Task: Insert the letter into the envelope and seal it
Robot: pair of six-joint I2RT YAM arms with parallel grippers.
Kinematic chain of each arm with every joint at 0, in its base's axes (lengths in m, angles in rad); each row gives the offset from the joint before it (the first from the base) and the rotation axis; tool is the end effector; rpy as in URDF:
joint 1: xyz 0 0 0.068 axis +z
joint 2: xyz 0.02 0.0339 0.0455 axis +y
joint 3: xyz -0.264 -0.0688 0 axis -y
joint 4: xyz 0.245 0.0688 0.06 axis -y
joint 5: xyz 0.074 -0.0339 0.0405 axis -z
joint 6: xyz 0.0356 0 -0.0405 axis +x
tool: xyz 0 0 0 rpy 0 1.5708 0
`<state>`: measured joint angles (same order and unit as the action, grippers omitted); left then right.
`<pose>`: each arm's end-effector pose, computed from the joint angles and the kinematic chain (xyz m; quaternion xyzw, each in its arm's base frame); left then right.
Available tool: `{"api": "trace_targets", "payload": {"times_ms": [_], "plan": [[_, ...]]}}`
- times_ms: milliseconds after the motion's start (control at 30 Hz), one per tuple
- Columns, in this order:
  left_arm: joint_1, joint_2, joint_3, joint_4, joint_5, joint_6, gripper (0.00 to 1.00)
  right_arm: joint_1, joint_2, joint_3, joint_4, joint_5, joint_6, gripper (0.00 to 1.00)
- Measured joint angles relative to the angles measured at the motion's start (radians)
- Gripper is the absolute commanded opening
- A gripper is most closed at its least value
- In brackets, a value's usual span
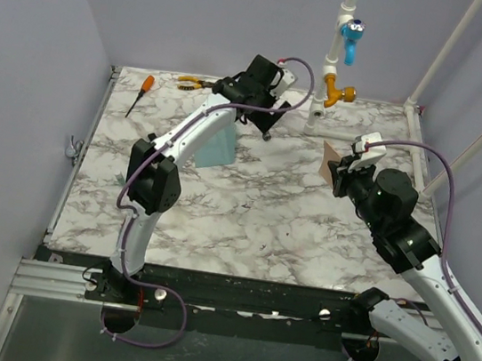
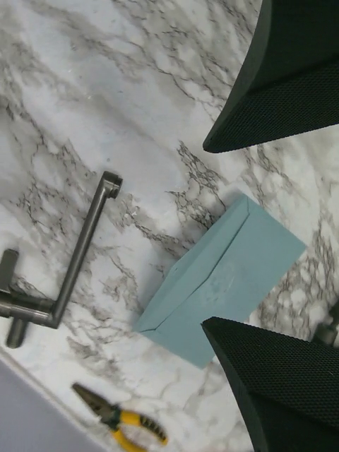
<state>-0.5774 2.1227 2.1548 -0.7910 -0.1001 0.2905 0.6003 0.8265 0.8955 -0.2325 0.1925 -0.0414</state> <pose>0.4048 -0.2594 0.3308 0.3679 0.8408 -0.0109 0.3969 0.1597 0.1011 0.3667 -0.1804 0.7398 0.1072 0.6392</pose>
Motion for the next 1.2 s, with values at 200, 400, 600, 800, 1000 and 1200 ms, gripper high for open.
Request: {"api": "trace_targets", "payload": {"times_ms": [200,400,600,800,1000,1200], "plan": [[0.090,0.113,0.031,-0.018,-0.006,-0.328,0.99,0.000,0.002,0.000,-0.001,0.000,0.000,0.01],[0.099,0.233,0.035,-0.045,-0.063,-0.477,0.99,0.000,0.004,0.001,-0.006,0.000,-0.001,0.01],[0.046,0.281,0.048,-0.087,-0.179,-0.512,0.99,0.000,0.000,0.002,-0.026,0.000,-0.002,0.01],[0.042,0.285,0.059,-0.179,-0.284,-0.539,0.99,0.000,-0.008,0.004,-0.032,0.000,-0.006,0.01],[0.054,0.307,0.085,-0.243,-0.327,-0.535,0.99,0.000,-0.010,0.015,-0.032,-0.002,-0.013,0.01],[0.056,0.379,0.180,-0.242,-0.322,-0.381,0.82,0.000,-0.035,0.018,-0.054,-0.002,-0.020,0.01]]}}
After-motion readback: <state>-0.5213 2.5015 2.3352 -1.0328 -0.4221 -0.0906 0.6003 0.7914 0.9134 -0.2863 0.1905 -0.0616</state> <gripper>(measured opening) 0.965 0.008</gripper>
